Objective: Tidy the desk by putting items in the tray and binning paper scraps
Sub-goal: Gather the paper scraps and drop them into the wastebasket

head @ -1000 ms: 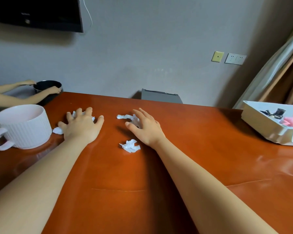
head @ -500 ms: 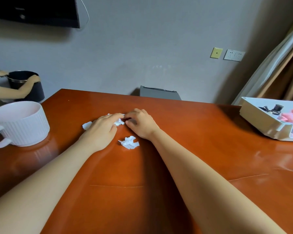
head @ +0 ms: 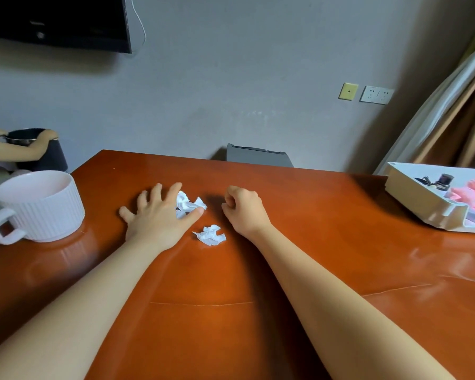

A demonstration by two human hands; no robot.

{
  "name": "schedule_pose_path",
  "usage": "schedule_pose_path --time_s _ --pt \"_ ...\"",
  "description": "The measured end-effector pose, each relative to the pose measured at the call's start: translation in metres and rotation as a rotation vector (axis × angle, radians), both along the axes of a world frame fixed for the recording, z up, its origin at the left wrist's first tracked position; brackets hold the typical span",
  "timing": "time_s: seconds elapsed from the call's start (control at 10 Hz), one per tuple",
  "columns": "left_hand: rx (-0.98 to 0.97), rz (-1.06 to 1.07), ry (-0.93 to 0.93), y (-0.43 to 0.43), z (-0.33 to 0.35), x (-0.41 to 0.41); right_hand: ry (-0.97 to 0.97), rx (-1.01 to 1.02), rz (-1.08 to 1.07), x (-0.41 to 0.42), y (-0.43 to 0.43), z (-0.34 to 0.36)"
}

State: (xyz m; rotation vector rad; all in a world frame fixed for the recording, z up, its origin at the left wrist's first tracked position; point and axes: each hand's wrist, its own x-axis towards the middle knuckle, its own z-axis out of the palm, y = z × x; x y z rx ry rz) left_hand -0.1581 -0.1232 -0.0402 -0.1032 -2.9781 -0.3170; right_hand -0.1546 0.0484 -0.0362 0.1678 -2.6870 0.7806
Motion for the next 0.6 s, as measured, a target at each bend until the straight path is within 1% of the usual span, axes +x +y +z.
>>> schedule_pose_path --time_s 0.1,0.2,0.3,0.4,0.5,0.6 --pt "0.061 -0.158 0.037 0.004 0.0 -0.004 0.062 -0.147 0.028 0.008 0.0 0.001" --pt "0.076 -0.267 0.031 0.007 0.0 -0.005 0.1 -0.215 0.107 0.022 -0.004 0.0" --pt "0.091 -0.312 0.011 0.005 -0.001 -0.007 0.027 -0.117 0.206 0.032 -0.01 0.0" --pt "0.124 -0.352 0.03 0.004 0.001 -0.004 -0.046 0.07 0.267 0.037 -0.014 0.002" --pt "0.087 -0.35 0.053 0.006 0.007 -0.001 -0.025 0.104 0.267 0.04 -0.016 0.001" --pt "0.099 -0.304 0.063 0.009 0.013 0.002 -0.027 0.091 0.205 0.041 -0.014 0.0"
